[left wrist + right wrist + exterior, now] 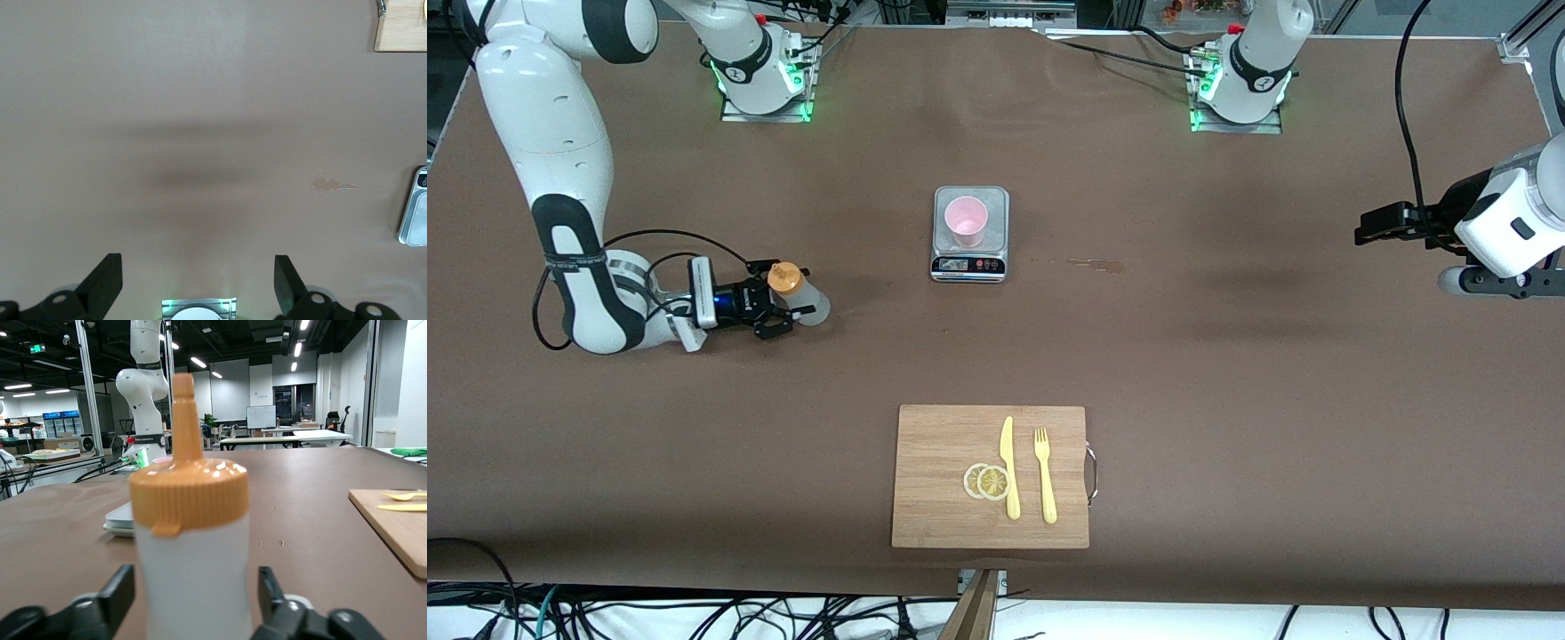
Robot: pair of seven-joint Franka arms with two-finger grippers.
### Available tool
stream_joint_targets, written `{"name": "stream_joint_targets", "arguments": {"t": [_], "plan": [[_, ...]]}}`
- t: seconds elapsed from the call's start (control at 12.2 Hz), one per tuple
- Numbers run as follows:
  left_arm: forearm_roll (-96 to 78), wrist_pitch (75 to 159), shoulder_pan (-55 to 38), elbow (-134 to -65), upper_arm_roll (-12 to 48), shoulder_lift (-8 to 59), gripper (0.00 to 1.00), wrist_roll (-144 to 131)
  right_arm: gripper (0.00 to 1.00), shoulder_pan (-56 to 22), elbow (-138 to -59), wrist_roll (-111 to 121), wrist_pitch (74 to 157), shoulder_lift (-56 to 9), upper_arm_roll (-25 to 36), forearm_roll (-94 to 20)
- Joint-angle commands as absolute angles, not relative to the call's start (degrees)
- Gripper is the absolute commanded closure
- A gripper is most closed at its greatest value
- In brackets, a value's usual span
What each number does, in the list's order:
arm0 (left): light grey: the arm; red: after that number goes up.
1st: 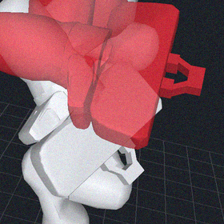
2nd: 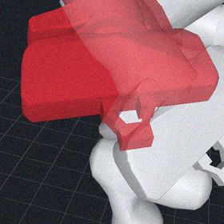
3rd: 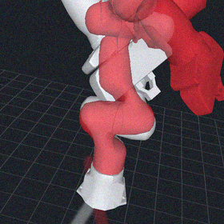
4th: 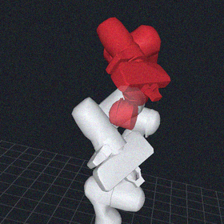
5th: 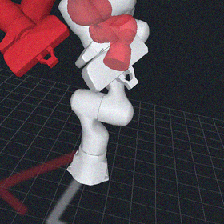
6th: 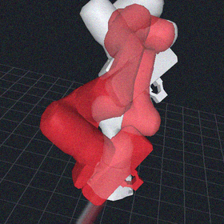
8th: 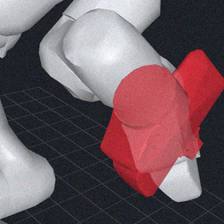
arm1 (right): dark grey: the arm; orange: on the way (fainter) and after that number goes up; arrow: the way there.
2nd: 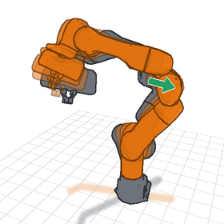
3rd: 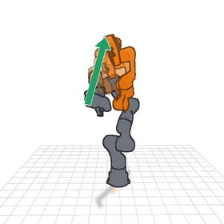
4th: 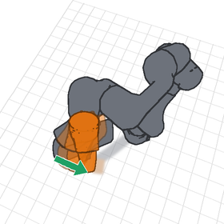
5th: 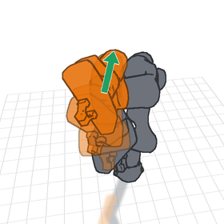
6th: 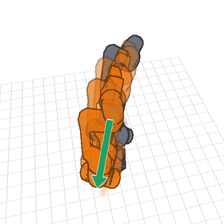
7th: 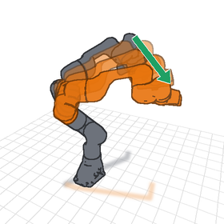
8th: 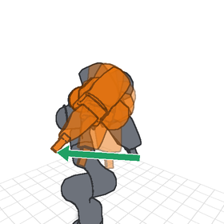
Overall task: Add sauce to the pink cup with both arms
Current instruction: 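Open the right gripper and release the bottle upright on the table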
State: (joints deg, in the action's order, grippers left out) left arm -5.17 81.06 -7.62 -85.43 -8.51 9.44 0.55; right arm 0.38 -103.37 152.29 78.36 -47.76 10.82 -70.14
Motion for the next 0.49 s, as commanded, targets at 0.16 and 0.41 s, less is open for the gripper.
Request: {"name": "stream_joint_targets", "arguments": {"t": [0.16,0.41], "plan": [[-4.7,79.8,-7.5,-83.6,-8.4,10.3,0.00,2.0,0.00,1.5,-97.8,152.0,73.7,-47.6,16.2,-61.5],[-4.7,79.8,-7.5,-83.6,-8.4,10.3,0.00,2.0,0.00,1.6,-96.5,142.7,74.8,-40.8,18.1,-53.5]]}}
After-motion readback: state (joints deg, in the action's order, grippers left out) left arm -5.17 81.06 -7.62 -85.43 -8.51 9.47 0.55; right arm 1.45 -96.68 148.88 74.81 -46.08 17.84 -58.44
